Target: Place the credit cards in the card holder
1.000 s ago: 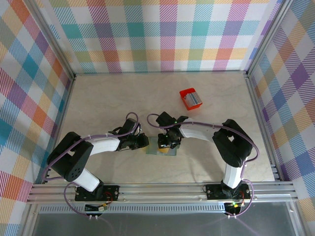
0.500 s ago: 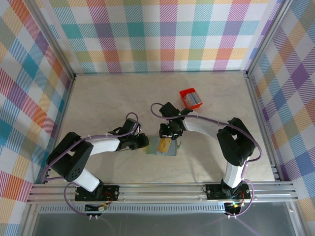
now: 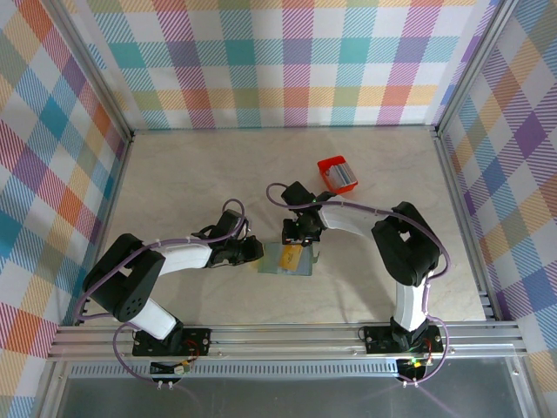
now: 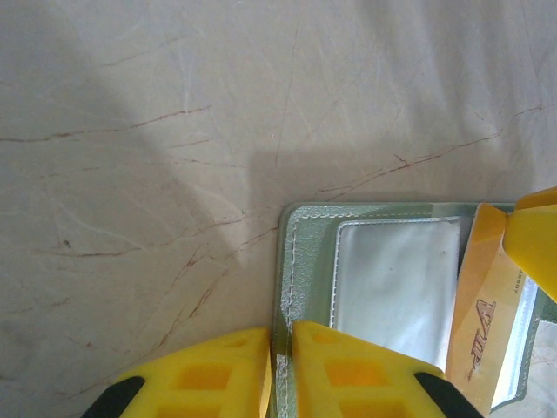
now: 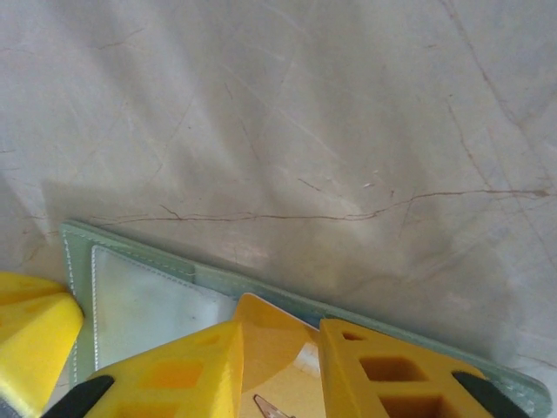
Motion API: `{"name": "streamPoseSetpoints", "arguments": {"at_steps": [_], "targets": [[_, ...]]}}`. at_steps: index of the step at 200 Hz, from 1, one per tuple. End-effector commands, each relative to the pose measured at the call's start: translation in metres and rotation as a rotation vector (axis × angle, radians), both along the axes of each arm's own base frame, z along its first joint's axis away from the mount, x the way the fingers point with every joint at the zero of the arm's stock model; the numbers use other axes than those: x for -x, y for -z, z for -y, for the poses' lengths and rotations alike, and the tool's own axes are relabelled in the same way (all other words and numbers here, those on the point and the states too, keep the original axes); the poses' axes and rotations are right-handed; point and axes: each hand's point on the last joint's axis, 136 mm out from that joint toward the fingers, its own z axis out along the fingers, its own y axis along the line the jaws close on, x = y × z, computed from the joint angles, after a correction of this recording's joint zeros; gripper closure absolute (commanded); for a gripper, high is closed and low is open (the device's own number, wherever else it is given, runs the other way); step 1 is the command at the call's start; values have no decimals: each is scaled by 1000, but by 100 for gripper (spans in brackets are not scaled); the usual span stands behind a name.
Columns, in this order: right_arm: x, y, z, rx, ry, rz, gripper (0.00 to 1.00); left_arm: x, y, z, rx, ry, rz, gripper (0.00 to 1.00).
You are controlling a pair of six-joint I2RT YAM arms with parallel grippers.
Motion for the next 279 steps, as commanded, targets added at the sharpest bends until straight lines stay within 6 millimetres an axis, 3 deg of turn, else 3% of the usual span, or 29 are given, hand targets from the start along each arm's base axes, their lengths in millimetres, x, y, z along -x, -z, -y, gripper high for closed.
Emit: {"name": "streamPoseSetpoints", "arguments": {"at_steps": [1, 74, 150, 279], "targets": [[5, 1, -7, -29, -3, -24, 72, 9, 31, -6, -52, 3, -52, 83], [11, 3, -15, -57, -14, -44, 72, 8, 32, -4, -49, 7, -56, 83], [20, 21, -13, -33, -21, -76, 73, 9, 33, -4, -47, 7, -56, 83], [21, 8, -34, -115, -74, -51, 74, 9, 37, -3, -43, 8, -63, 83]]}}
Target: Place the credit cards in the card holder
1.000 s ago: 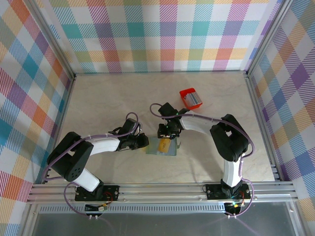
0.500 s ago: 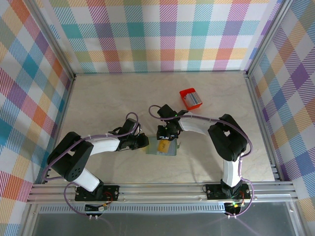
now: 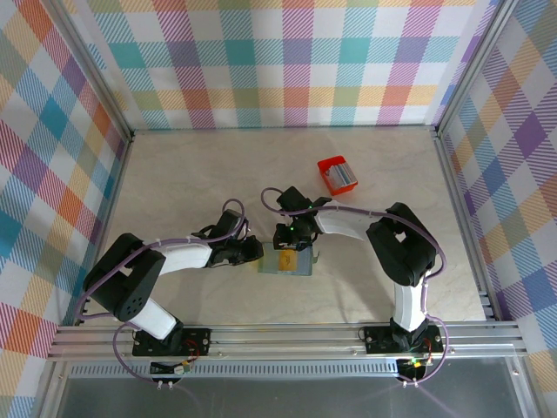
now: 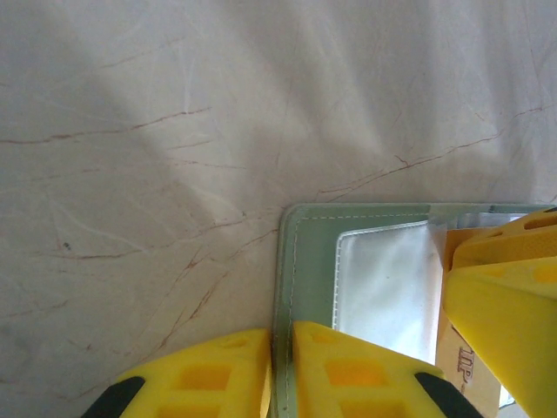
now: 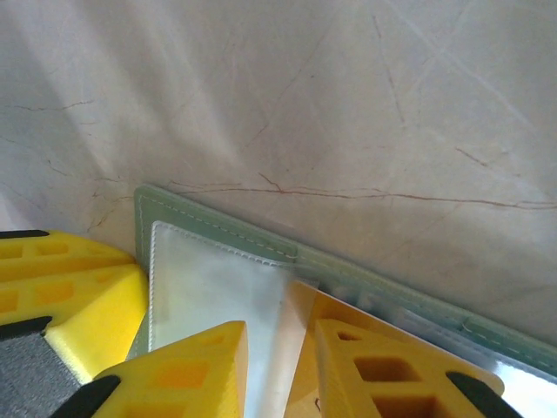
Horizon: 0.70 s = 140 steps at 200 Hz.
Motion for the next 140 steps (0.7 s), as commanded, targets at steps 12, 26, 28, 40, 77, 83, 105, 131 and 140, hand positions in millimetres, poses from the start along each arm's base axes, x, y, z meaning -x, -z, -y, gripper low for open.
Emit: {"name": "streamPoseSetpoints", "arguments": {"at_steps": [12, 26, 28, 40, 77, 83, 105, 131, 140], "targets": [[1, -4, -4, -5, -18, 6, 74, 9, 35, -3, -43, 8, -57, 83], [-2, -16, -2, -8, -10, 36, 74, 10, 34, -3, -44, 9, -56, 83], [-3, -18, -1, -8, -7, 40, 74, 9, 34, -3, -43, 7, -56, 83], [-3, -29, 3, -10, 9, 67, 73, 11, 34, -4, -45, 5, -55, 83], [5, -48, 26, -7, 82, 88, 72, 13, 36, -7, -51, 4, -61, 83], [8, -49, 29, -6, 90, 86, 71, 13, 36, -6, -50, 4, -59, 83], [17, -46, 41, 4, 127, 67, 70, 12, 35, -6, -47, 5, -55, 83], [27, -38, 44, -9, 155, 19, 70, 11, 35, -5, -46, 4, -53, 83], [29, -35, 43, -17, 161, 6, 70, 11, 35, -5, -46, 3, -53, 83]]}}
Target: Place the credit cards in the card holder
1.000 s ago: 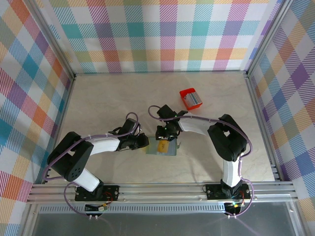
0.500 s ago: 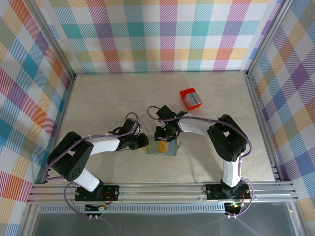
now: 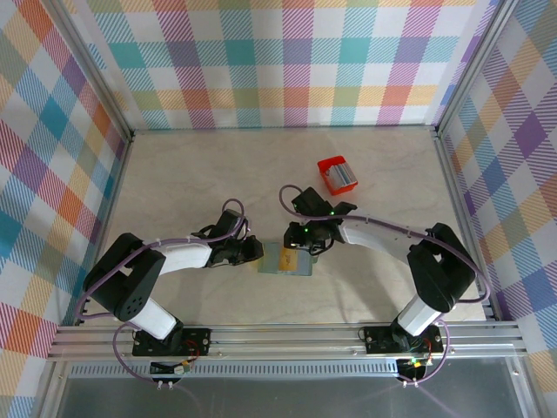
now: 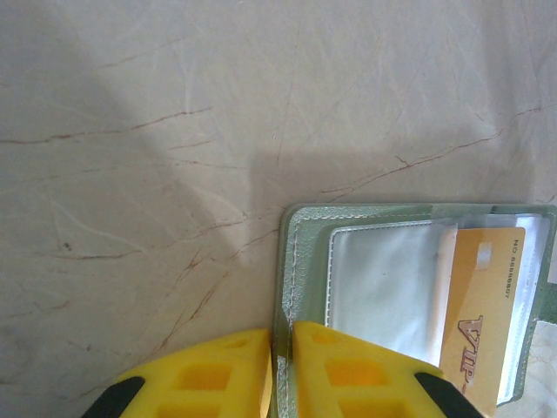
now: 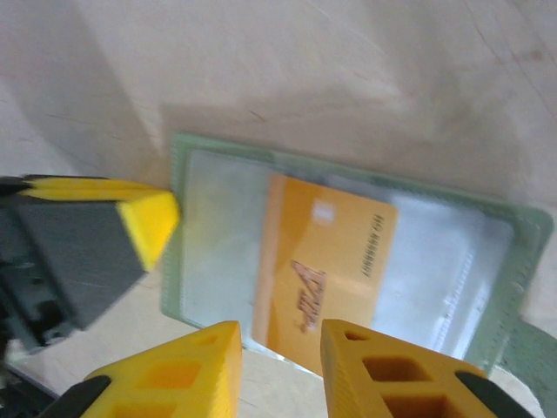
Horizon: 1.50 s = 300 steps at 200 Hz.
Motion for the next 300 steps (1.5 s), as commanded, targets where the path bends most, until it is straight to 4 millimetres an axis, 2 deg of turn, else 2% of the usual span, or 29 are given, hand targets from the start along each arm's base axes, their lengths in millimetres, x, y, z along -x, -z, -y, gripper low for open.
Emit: {"name": "streamPoseSetpoints", "arguments": {"at_steps": [1, 73, 155, 300], "targets": [[10, 10, 6, 0, 48, -66, 70, 11, 35, -5, -49, 3, -50, 83], [15, 36, 4, 25, 58, -121, 72, 13, 35, -7, -50, 0, -51, 83], [12, 51, 9, 85, 74, -126, 75, 14, 36, -6, -47, 0, -56, 83], [11, 42, -13, 59, 12, -103, 78, 15, 38, -6, -43, -2, -62, 83]]}}
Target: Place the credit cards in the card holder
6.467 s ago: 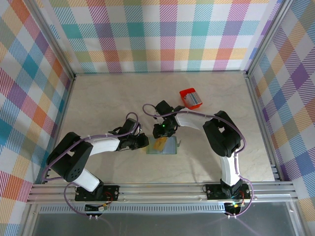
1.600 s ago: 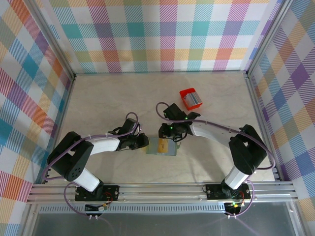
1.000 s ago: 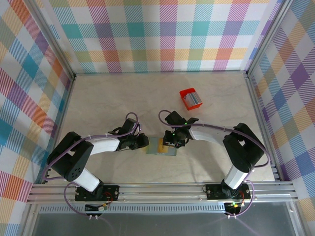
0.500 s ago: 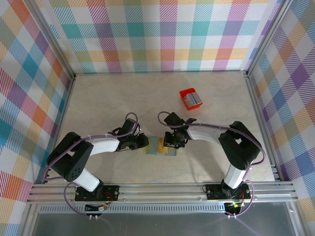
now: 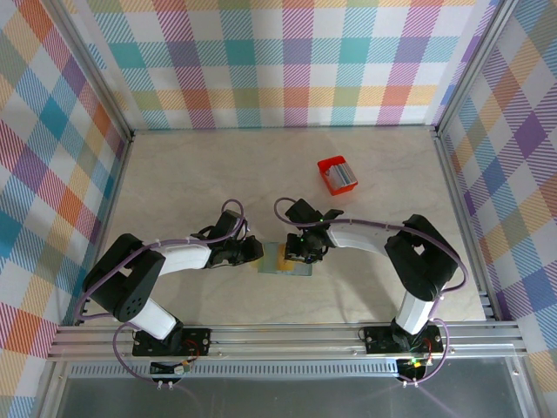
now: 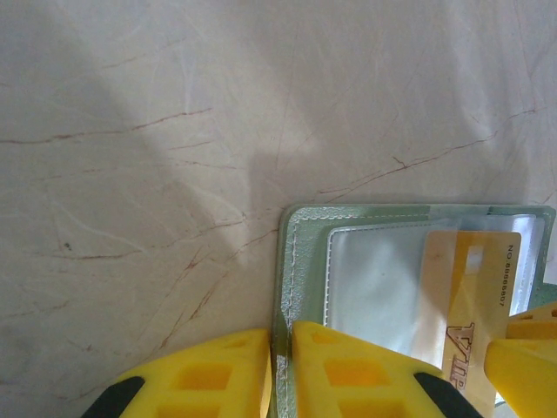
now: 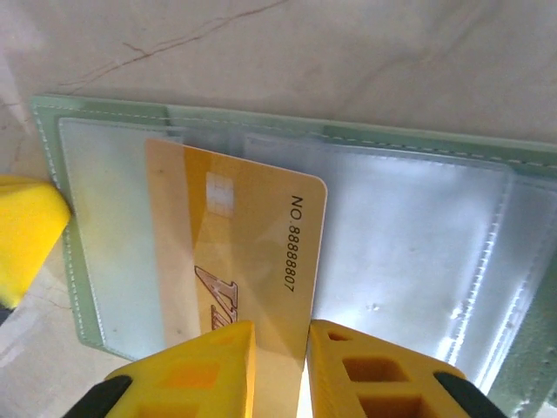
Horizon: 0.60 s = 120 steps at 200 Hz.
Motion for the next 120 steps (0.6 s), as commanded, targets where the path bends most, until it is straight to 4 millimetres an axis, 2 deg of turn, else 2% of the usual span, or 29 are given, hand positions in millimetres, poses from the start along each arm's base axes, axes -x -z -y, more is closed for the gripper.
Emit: {"name": "streamPoseSetpoints", "arguments": {"at_steps": [1, 120], "targets": [[-4, -1, -8, -1, -20, 8, 78, 15, 38, -6, -52, 2, -72, 83], [-6, -5, -31, -29, -65, 10, 78, 14, 39, -5, -44, 3, -65, 83]]}}
